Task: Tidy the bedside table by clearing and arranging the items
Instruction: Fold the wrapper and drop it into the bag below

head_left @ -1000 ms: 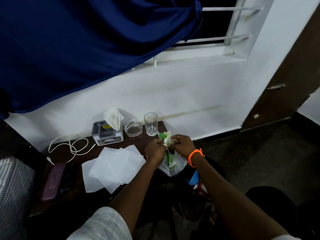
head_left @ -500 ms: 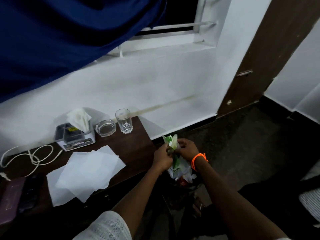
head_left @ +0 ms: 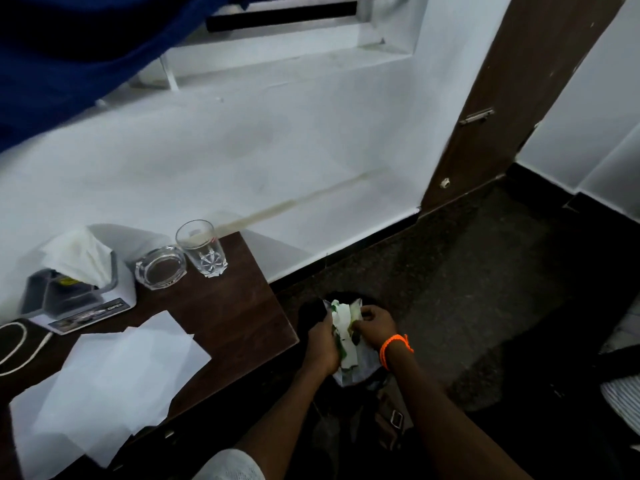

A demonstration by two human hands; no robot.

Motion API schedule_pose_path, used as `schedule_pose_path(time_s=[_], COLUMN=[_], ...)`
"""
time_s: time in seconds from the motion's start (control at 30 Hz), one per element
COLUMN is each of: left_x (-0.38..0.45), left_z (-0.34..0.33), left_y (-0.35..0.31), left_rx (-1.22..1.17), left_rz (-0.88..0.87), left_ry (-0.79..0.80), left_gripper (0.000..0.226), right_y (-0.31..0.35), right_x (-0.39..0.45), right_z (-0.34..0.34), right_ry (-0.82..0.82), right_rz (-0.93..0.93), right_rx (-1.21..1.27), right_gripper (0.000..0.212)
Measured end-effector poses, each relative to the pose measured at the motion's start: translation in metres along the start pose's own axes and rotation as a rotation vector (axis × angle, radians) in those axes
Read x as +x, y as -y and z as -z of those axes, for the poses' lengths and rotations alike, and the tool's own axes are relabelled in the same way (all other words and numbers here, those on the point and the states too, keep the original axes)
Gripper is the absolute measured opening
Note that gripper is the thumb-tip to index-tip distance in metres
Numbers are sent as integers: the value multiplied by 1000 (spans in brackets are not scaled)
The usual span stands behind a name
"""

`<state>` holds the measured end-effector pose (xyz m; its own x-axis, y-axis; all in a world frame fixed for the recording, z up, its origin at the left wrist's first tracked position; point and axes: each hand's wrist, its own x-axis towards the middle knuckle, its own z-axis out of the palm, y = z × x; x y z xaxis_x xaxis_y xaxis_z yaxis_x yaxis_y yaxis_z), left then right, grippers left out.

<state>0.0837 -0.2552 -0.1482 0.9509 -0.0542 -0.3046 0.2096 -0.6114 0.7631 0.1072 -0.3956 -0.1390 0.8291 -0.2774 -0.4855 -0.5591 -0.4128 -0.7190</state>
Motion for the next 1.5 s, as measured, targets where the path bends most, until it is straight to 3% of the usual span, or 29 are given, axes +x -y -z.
schedule_pose_path(time_s=[0.1, 0.17, 0.23, 0.37, 0.43, 0.53, 0.77, 1.07, 1.33, 1.5], left_x=[12, 20, 25, 19, 13, 9, -19, -74, -145, -192], left_z=[-14, -20, -24, -23, -12, 5, 73, 174, 258, 294], left_y=[9, 14, 21, 15, 9, 0, -40, -46, -22, 10], left_rx=[-2, 42, 63, 72, 72, 123, 173, 399, 422, 404], left_rz=[38, 27, -13, 2, -52, -179, -362, -414, -274, -179], left_ry=[12, 9, -3, -71, -79, -62, -192, -500, -632, -710], left_gripper=[36, 48, 54, 31, 38, 57, 62, 56, 65, 63], right_y=[-10, -26, -34, -28, -4, 25, 92, 156, 203, 223], right_x=[16, 33, 39, 35, 14, -10, -54, -123, -199, -243], right_z=[2, 0, -1, -1, 5, 9, 12, -12, -68, -112], right_ry=[-11, -28, -56, -46, -58, -95, -175, -188, -103, -29], right_rz=[-23, -42, -62, -41, -27, 11, 320, 788, 1031, 1169], right_rx=[10, 19, 45, 53, 30, -28, -232, -567, -652, -562], right_gripper=[36, 28, 35, 58, 66, 56, 55, 57, 59, 57])
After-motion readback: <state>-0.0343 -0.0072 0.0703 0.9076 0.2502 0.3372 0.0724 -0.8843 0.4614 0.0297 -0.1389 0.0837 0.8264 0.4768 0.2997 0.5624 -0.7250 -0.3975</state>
